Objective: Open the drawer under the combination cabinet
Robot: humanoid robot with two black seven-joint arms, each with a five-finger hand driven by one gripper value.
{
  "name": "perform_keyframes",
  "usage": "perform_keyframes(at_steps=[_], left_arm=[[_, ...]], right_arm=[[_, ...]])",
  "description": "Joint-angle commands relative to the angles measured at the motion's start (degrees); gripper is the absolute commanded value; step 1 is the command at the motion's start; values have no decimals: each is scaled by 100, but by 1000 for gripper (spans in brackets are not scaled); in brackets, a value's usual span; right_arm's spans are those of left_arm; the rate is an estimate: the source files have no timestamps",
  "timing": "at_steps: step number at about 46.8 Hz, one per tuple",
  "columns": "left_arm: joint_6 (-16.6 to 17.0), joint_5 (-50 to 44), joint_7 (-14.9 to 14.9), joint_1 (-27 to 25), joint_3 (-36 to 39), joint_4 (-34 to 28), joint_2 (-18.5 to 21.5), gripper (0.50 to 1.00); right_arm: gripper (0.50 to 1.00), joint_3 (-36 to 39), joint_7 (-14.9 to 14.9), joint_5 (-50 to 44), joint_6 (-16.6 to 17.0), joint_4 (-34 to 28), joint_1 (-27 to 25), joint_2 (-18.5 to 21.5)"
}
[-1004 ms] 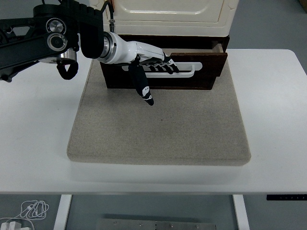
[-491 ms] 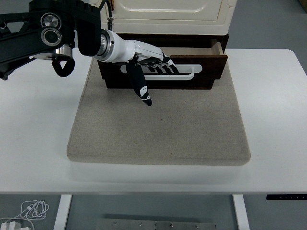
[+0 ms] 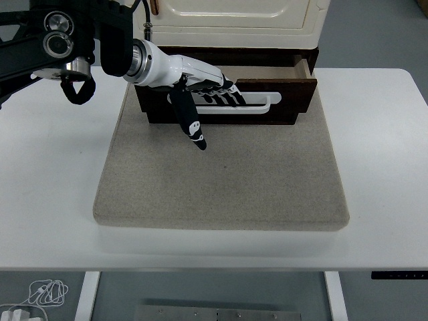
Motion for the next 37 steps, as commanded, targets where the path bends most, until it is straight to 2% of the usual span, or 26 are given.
perform_keyframes(at_steps=[1, 37], left_arm=[[0, 2, -3, 0, -1, -1, 1, 1000], [-52, -306, 6, -18, -28, -1, 1, 1000]], right_arm=[[926, 0, 0, 0, -3, -2, 0, 0], [926, 0, 0, 0, 5, -2, 0, 0]])
